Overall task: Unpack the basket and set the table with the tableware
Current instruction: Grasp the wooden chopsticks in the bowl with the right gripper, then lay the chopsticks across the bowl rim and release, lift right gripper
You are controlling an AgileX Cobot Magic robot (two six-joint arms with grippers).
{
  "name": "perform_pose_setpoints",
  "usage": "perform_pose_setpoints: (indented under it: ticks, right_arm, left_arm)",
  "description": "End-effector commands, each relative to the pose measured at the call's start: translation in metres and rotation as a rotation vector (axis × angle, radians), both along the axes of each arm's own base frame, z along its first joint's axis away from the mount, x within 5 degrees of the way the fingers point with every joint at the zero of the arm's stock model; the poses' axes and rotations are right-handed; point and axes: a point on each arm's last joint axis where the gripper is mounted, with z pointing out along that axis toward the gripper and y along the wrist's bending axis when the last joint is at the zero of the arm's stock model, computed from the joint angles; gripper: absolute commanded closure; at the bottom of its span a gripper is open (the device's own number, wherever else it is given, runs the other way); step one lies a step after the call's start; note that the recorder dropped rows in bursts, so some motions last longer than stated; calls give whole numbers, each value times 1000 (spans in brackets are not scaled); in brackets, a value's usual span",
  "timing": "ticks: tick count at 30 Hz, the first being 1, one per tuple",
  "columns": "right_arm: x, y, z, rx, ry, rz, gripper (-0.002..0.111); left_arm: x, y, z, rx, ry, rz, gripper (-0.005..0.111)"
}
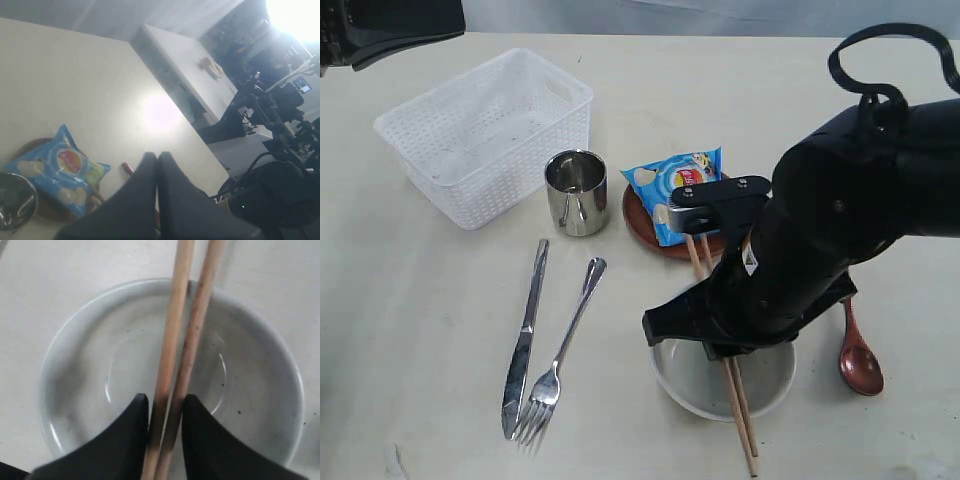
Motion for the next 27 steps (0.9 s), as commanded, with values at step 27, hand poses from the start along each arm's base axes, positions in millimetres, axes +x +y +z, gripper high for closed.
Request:
perform_pose_setpoints:
  ticks: [27]
  right_arm:
    - [1, 3, 3, 55, 41, -283, 89]
  left_arm:
    - [-1, 0, 3, -21, -10, 7, 107]
